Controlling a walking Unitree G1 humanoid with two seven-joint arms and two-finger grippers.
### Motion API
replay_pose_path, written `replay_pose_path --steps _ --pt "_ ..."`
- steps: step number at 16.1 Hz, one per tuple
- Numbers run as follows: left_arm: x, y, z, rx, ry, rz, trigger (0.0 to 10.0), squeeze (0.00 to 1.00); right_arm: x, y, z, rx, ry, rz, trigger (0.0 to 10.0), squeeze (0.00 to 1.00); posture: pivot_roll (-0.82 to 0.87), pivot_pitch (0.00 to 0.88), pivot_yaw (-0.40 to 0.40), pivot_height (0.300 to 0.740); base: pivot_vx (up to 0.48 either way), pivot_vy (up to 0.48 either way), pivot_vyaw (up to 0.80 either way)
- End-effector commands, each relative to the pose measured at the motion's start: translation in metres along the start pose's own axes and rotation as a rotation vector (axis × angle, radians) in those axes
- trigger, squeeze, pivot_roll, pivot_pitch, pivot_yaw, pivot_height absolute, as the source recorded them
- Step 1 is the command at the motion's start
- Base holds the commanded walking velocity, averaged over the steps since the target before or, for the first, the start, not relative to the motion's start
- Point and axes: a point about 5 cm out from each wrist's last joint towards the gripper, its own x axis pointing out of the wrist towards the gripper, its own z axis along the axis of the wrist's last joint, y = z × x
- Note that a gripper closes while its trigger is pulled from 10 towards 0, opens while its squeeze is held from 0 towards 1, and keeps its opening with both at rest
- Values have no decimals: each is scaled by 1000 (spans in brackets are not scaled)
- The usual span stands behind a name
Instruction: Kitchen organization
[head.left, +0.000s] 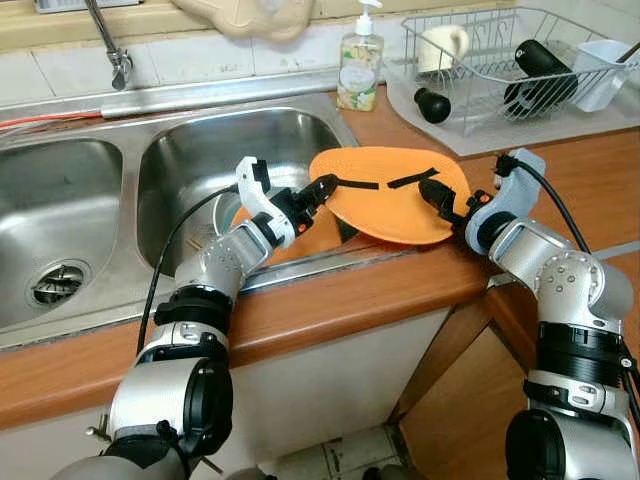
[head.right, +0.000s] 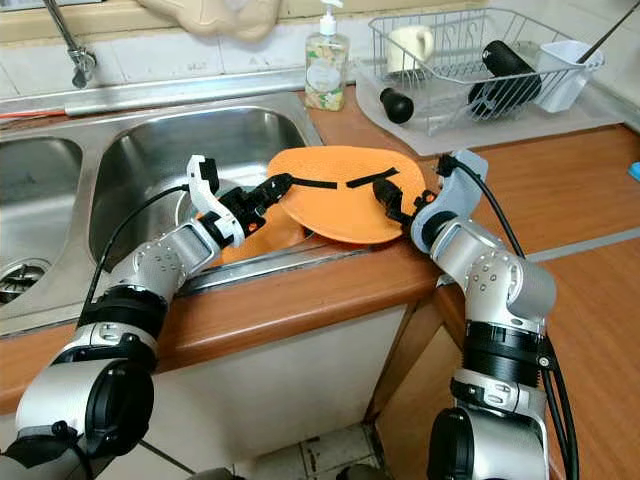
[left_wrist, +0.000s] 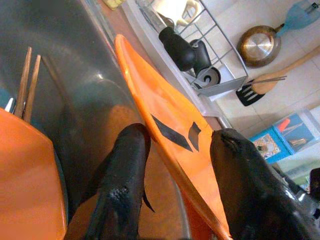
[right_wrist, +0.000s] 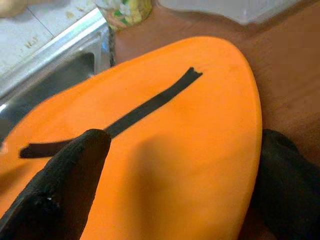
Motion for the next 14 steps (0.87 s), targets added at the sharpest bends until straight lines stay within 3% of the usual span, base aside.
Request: replay_pose_path --steps 1,10,12,14 --pt "1 -3 3 -7 -5 -27 0 0 -2 13 9 -16 -33 57 10000 0 -152 0 52 740 0 0 0" --pt "-2 -2 15 -40 -49 -1 0 0 -6 17 9 -94 -39 97 10000 0 -151 0 57 740 0 0 0" --pt "-5 -10 34 -155 -158 -75 0 0 -10 18 13 -99 -55 122 10000 0 -150 0 56 740 0 0 0" --pt "-13 -9 50 -196 -229 -95 0 0 -13 21 20 -82 -81 159 10000 0 -148 0 53 740 0 0 0"
